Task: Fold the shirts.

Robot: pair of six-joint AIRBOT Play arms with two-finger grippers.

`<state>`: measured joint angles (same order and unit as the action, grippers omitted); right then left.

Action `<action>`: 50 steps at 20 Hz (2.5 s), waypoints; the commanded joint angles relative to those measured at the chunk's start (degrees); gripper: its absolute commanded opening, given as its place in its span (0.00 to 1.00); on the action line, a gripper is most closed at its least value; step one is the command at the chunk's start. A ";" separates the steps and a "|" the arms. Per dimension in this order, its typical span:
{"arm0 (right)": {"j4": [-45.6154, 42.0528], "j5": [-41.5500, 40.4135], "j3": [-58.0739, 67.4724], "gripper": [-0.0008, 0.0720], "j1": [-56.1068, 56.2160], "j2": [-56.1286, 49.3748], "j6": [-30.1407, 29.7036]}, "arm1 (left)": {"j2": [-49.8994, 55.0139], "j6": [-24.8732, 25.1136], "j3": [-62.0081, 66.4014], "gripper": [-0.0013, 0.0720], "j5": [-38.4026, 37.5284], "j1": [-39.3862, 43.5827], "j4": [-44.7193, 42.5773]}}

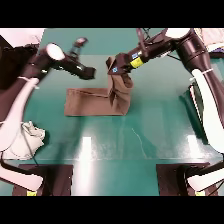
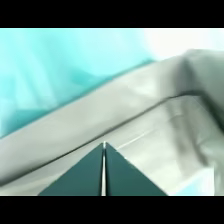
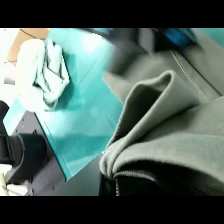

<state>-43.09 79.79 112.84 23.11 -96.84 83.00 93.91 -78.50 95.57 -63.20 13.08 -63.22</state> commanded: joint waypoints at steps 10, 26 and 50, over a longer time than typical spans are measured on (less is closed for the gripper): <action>14.43 -23.37 3.10 0.09 13.29 -18.14 -14.93 | -17.25 3.45 0.00 0.05 -10.84 -17.75 -2.40; 7.45 -9.49 -28.85 0.80 -9.57 -0.87 -12.31 | -17.07 3.67 -7.63 0.05 -15.19 -17.75 -1.07; 18.93 -27.91 -28.06 0.03 -2.25 -7.06 -21.49 | -17.07 3.69 -13.97 0.05 -12.87 -17.57 3.28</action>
<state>-22.24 51.99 83.81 23.16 -106.80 62.70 76.82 -74.63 81.60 -75.75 -4.62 -62.15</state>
